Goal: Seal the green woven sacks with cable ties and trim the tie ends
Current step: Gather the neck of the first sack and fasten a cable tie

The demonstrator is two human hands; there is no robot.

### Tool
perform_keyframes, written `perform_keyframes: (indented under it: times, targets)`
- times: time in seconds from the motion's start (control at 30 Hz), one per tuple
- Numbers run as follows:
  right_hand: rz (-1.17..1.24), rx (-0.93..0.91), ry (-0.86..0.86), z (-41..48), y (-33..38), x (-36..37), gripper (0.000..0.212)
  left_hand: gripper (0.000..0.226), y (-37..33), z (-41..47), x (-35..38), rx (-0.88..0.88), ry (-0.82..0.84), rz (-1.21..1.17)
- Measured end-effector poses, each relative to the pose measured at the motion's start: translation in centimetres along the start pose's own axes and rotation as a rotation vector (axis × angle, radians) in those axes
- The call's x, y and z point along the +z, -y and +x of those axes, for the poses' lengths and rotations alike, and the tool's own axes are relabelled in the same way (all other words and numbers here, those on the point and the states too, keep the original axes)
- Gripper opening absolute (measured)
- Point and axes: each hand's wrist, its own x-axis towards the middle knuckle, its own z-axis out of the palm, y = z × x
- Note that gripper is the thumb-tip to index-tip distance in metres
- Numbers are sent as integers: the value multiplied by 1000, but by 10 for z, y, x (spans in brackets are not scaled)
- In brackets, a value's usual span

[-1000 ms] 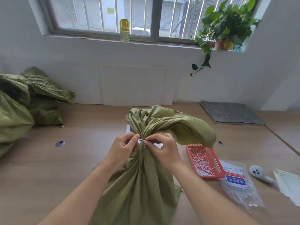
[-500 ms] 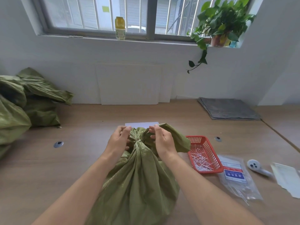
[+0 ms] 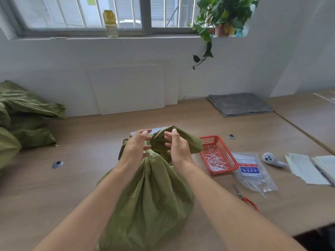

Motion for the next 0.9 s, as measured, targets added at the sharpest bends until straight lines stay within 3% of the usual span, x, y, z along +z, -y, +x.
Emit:
perform_keyframes:
  times: [0.23, 0.53, 0.7, 0.9]
  targets:
    - [34, -10, 6, -9, -13, -65, 56, 40, -1, -27, 59, -47, -3, 64]
    - [36, 28, 16, -16, -55, -199, 62, 46, 24, -75, 192, -185, -67, 44]
    - [48, 107, 17, -17, -83, -259, 58, 67, 38, -91, 252, -268, -51, 17]
    - [29, 156, -63, -19, -107, -307, 65, 58, 59, -92, 302, -343, -24, 19]
